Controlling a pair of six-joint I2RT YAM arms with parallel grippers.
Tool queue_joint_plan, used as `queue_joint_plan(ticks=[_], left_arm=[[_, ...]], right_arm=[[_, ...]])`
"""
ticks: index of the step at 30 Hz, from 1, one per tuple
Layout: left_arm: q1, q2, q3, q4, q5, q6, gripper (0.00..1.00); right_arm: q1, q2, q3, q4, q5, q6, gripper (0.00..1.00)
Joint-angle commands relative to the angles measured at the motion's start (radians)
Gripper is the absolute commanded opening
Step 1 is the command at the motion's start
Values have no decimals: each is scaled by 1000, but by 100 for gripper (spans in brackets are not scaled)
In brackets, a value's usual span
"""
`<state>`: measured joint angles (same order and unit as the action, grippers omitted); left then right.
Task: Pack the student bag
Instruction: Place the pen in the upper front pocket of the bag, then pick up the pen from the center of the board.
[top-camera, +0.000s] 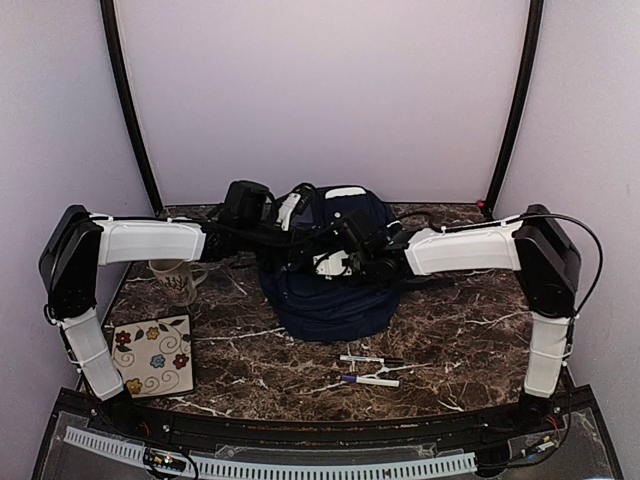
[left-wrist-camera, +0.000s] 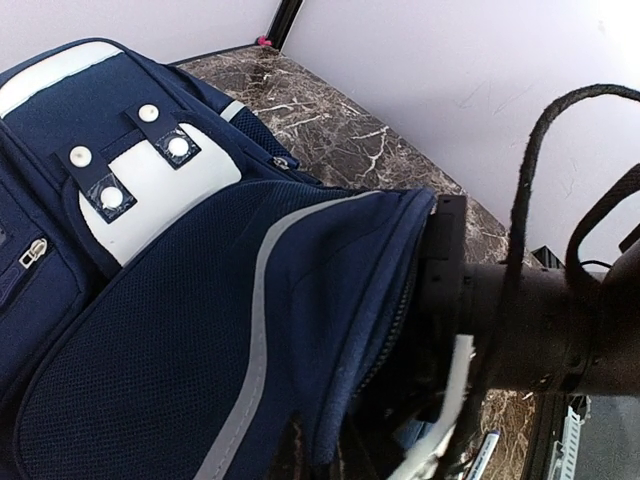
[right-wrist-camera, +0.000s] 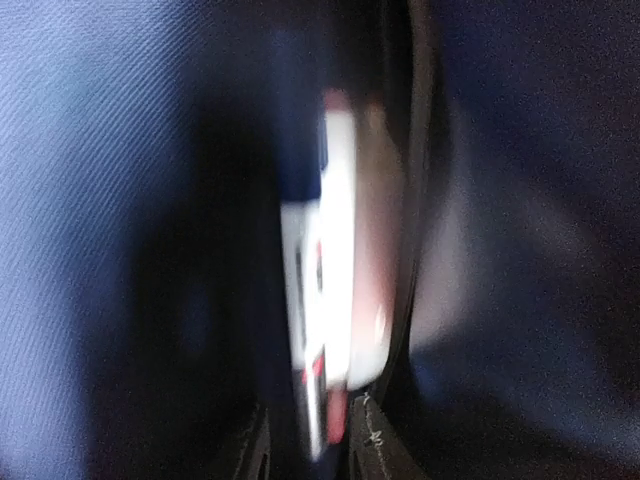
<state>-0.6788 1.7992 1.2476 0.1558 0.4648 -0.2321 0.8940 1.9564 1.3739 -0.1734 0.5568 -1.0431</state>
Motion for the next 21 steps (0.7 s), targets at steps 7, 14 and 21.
queue_joint_plan(ticks=[7, 14, 21], left_arm=[[-5, -21, 15, 13, 45, -9, 0], [-5, -24, 15, 9, 42, -3, 0], [-6, -13, 18, 7, 47, -7, 0]], right_arm=[[46, -297, -42, -275, -190, 258, 31], [51, -404, -61, -589, -587, 363, 26], [52, -422, -213, -595, -704, 409, 23]])
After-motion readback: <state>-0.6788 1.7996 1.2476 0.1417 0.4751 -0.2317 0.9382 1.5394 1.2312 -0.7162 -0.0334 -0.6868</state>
